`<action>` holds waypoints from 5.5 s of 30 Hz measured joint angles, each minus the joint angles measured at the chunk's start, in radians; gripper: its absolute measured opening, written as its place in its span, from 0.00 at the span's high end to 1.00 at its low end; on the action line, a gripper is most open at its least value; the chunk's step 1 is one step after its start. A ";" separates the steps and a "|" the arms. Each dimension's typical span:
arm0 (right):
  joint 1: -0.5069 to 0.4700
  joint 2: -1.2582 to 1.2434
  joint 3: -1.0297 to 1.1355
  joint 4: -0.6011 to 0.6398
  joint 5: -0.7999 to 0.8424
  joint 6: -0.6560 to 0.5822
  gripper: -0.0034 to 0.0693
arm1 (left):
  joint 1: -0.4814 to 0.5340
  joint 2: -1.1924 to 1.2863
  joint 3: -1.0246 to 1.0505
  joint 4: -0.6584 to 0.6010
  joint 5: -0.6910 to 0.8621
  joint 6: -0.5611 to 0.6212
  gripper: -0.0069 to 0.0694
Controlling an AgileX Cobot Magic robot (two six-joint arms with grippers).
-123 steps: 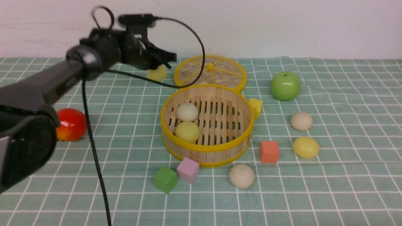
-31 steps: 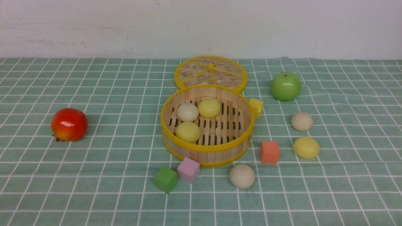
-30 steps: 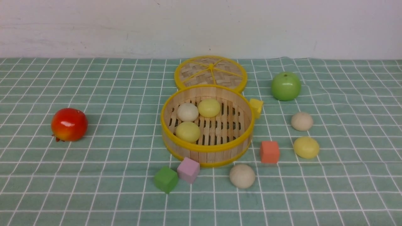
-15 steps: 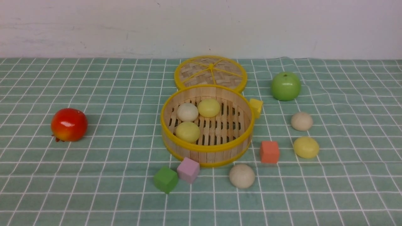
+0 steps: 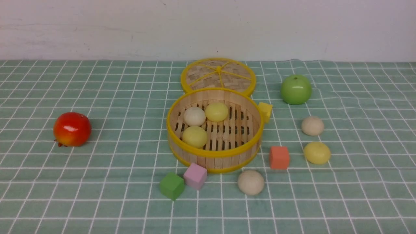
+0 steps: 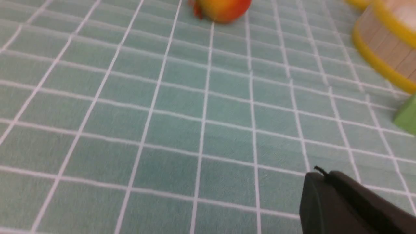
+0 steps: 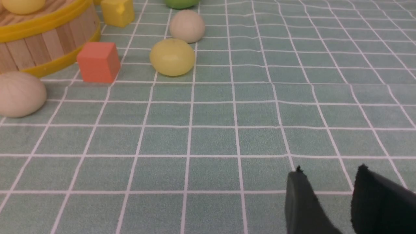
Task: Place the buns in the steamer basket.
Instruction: Use the right arm to grab a steamed stuffed bun, then use the right arm to put the steamed stuffed bun into the steamer
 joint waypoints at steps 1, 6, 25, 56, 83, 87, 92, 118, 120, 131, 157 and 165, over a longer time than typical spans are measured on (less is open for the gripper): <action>0.000 0.000 0.000 0.000 0.000 0.000 0.62 | 0.005 0.000 0.000 0.000 -0.020 0.001 0.92; 0.000 0.000 0.000 0.000 0.000 0.000 0.62 | 0.006 0.000 0.000 0.000 -0.046 0.001 0.92; 0.000 0.000 0.000 0.000 0.000 0.000 0.62 | 0.006 0.000 0.001 0.000 -0.048 0.001 0.90; 0.000 0.158 -0.257 0.484 -0.534 -0.005 0.62 | 0.006 0.000 0.003 0.002 -0.041 0.001 0.88; 0.089 1.433 -0.960 1.090 0.426 -0.763 0.62 | 0.006 0.000 0.003 0.005 -0.041 0.001 0.85; 0.244 1.554 -1.132 0.834 0.446 -0.562 0.62 | 0.006 0.000 0.003 0.005 -0.041 0.001 0.84; 0.422 1.717 -1.316 0.424 0.504 -0.164 0.62 | 0.006 0.000 0.003 0.005 -0.041 0.001 0.84; 0.568 1.958 -1.461 0.111 0.443 0.212 0.62 | 0.006 0.000 0.003 0.006 -0.041 0.001 0.81; 0.568 1.971 -1.461 0.109 0.436 0.212 0.62 | 0.006 0.000 0.003 0.006 -0.040 0.001 0.81; 0.567 1.996 -1.465 0.082 0.427 0.212 0.69 | 0.006 0.000 0.003 0.006 -0.040 0.001 0.79; 0.567 1.888 -1.741 0.154 0.544 0.055 0.95 | 0.006 0.000 0.003 0.006 -0.040 0.001 0.77; 0.567 2.033 -1.827 0.182 0.440 0.012 0.95 | 0.006 0.000 0.003 0.006 -0.040 0.001 0.76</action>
